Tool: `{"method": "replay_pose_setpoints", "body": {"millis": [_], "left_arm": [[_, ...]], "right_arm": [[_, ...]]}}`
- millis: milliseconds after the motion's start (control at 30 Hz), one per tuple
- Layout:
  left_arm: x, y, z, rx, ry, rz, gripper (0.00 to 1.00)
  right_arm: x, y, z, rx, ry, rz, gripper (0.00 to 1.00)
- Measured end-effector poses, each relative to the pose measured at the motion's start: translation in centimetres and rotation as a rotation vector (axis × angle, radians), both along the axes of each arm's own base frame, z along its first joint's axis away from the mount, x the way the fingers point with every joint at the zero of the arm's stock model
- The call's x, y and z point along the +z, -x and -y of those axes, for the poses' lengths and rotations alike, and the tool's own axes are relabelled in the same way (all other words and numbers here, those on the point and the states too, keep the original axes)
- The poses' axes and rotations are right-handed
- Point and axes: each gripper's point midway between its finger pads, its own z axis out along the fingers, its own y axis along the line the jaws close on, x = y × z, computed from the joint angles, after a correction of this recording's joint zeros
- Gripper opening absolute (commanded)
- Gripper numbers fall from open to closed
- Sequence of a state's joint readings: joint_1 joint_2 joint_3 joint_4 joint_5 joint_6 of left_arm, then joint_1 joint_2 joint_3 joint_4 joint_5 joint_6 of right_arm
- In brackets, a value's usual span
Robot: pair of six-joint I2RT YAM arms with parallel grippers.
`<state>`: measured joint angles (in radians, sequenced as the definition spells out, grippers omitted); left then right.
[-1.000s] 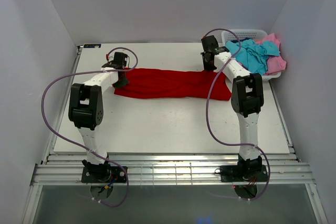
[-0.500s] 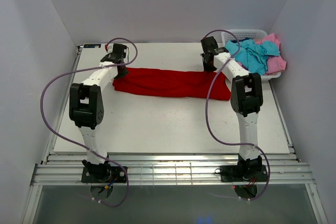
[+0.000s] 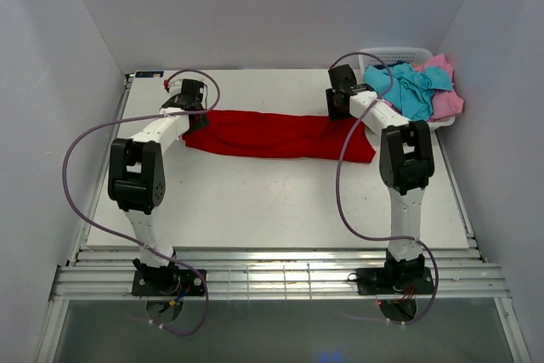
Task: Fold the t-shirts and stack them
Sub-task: Fold the tshirt
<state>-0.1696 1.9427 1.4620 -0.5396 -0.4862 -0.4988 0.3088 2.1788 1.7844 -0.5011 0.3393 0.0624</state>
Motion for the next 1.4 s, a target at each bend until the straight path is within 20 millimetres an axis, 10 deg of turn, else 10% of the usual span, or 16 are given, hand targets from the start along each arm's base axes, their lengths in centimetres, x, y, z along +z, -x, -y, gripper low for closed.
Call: {"method": "replay_pose_setpoints", "body": {"millis": [133, 333, 500, 700, 1233, 1400], "left_arm": [[3.7, 1.1, 0.9, -0.021, 0.008, 0.125, 0.82], [8.5, 1.3, 8.0, -0.174, 0.081, 0.319, 0.63], [3.3, 2.8, 8.8, -0.207, 0.079, 0.210, 0.53], [-2.6, 5.4, 7.5, -0.197, 0.053, 0.043, 0.52], [-3.9, 5.7, 7.7, -0.202, 0.062, 0.017, 0.50], [-3.9, 5.6, 7.8, -0.203, 0.064, 0.024, 0.50]], "right_arm": [[3.9, 1.7, -0.4, 0.025, -0.046, 0.071, 0.51], [9.2, 3.6, -4.5, 0.137, -0.156, 0.189, 0.46], [5.6, 6.4, -8.7, 0.257, -0.238, 0.086, 0.44], [0.7, 7.8, -9.3, 0.265, -0.255, -0.042, 0.44], [-2.9, 8.2, -8.6, 0.239, -0.213, -0.108, 0.42], [-3.1, 7.8, -8.4, 0.235, -0.194, -0.102, 0.24]]}}
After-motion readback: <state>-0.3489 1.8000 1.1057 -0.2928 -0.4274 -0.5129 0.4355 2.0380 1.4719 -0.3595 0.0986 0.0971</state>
